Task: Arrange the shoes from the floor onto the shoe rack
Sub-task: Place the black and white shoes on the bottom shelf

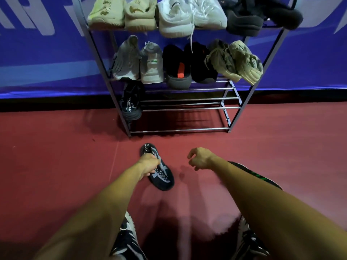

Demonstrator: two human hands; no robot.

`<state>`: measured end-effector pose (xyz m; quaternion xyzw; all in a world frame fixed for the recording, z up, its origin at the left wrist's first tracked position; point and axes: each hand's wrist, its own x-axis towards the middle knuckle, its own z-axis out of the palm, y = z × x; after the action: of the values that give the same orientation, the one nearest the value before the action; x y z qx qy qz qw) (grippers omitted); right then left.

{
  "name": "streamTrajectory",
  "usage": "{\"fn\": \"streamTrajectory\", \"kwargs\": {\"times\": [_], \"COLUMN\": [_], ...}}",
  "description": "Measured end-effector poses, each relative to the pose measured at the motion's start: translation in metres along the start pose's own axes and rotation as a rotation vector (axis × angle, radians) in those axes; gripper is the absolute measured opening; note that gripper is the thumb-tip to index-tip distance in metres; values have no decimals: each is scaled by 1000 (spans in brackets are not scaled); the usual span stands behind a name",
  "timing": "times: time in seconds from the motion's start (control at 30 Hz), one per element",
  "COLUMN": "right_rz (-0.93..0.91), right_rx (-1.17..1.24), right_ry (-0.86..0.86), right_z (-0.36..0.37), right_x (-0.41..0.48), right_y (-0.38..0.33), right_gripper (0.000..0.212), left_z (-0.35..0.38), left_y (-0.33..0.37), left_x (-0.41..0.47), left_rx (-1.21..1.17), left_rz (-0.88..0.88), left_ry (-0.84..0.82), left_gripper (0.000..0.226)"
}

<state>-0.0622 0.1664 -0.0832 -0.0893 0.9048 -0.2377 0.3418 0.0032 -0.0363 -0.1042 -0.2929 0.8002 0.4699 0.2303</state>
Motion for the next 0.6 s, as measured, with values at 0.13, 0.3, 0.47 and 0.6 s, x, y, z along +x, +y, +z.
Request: {"fn": "streamTrajectory", "kwargs": {"times": [0.13, 0.3, 0.47, 0.6], "right_rz": [-48, -26, -10, 12], "right_rx": [-46, -52, -69, -71], "right_ry": [-39, -88, -139, -121], "right_z": [19, 50, 76, 90], "right_x": [15, 45, 78, 104], "right_y": [-8, -11, -14, -18], "right_gripper": [27, 30, 38, 39], "left_z": [10, 11, 1, 0], "left_y": [-19, -34, -50, -57], "left_x": [13, 36, 62, 84], "left_rx": [57, 74, 117, 98], "left_rz": [2, -42, -116, -160], "left_ry": [-39, -31, -41, -27], "left_gripper": [16, 9, 30, 27]}}
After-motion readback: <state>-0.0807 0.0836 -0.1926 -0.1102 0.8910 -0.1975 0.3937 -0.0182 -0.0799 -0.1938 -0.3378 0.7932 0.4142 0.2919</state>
